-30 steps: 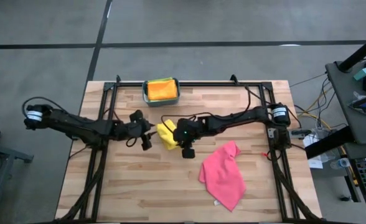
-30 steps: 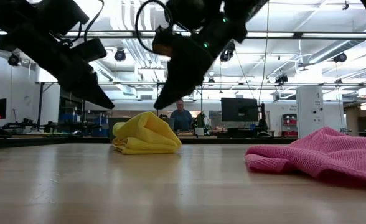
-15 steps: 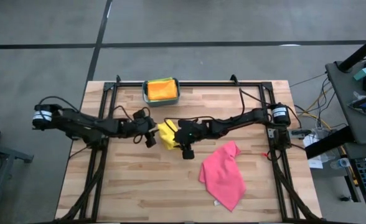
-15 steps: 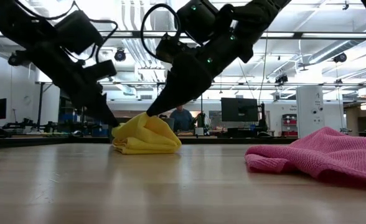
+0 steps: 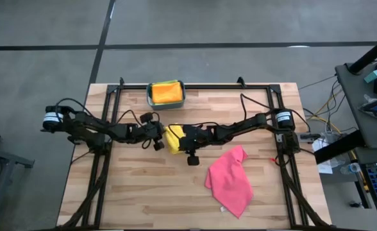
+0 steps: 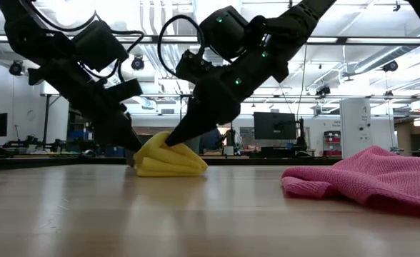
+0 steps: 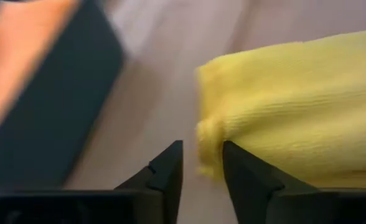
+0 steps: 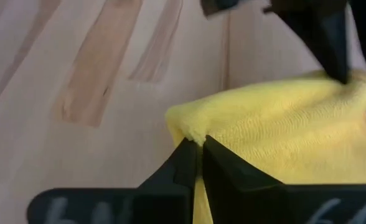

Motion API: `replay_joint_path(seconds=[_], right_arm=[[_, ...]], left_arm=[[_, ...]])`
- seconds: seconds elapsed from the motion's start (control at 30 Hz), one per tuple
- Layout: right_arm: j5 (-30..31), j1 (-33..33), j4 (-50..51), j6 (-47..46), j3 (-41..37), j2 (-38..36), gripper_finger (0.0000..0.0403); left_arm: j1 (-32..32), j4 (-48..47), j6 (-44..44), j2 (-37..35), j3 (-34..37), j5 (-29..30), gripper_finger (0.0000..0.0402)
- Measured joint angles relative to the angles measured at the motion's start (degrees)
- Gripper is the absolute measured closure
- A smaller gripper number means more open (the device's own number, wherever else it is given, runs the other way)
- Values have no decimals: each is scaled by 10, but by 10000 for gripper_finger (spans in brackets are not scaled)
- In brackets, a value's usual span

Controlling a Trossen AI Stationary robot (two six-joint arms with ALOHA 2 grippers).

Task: Fold microfiber towels
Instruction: Fold the yellow towel

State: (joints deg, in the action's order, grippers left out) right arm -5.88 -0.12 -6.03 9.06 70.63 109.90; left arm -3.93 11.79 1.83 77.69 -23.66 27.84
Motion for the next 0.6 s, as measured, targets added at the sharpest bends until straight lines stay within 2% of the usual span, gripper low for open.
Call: replay_joint_path(seconds=[0.13,0.4,0.6], right_arm=[[-1,3,-6,13,2,-8,393],[-10,4,-66,6,3,17,391],[-36,3,-102,-29,7,27,355]], left_arm=[[-9,-3,-13,-4,0,63,343],[-14,23,-2,10,0,65,388],[-14,32,8,-7,1,65,391]])
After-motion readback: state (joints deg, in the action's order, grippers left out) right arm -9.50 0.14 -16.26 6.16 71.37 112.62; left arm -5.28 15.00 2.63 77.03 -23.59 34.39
